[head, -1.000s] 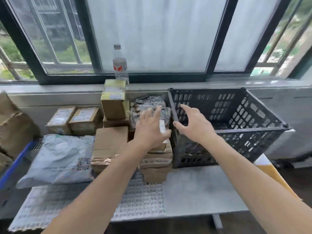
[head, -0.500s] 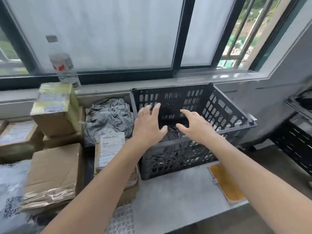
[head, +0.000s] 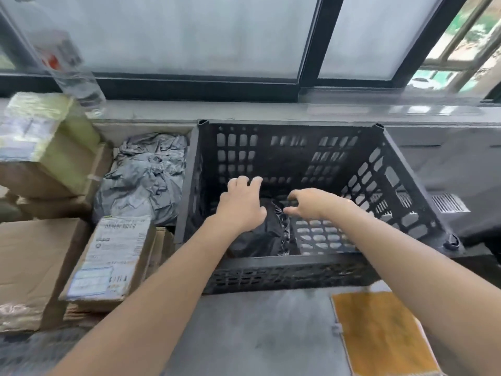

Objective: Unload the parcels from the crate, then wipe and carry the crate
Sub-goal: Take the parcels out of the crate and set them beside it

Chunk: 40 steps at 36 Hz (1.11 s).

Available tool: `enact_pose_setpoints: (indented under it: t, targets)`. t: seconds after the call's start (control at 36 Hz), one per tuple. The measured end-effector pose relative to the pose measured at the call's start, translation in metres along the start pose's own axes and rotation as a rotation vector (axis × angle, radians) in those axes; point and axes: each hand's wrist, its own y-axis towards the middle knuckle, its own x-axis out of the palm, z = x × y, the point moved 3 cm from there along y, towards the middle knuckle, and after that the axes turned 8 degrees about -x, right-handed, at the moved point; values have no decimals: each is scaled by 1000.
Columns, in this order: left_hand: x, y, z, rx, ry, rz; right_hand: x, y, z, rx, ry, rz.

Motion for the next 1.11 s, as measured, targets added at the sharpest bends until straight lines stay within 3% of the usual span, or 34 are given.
enact_pose_setpoints:
  t: [0.22,0.67,0.89,1.0,1.11]
  targets:
    - [22,32,14,-140,56,-92,32,73,26,-85,-45,-179]
    - [34,40,-14,-276,23,-161,52,128,41,-37,272,-49]
    - [32,37,-11,-284,-14,-182,12,92,29,-256,438,131]
    - [21,32,-7,-269,-110,-22,-11,63,17,-328,431,290]
    - [14,24,3,-142,-237,136,-32,35,22,-243,492,513]
